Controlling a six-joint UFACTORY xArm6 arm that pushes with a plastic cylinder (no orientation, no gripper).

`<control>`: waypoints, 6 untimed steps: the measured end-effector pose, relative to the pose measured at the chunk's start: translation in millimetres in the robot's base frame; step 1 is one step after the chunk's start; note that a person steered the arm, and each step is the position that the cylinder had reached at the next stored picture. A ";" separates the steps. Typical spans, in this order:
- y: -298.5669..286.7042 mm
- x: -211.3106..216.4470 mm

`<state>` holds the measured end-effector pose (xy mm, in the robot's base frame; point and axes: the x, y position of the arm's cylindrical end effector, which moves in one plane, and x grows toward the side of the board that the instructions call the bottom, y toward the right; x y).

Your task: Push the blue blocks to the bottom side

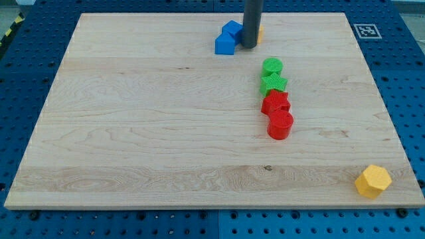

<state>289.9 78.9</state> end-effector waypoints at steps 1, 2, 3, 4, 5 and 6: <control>1.4 -12.7; -0.6 -32.4; -0.6 -34.4; -21.4 -34.4; -43.9 -28.5; -54.1 -21.0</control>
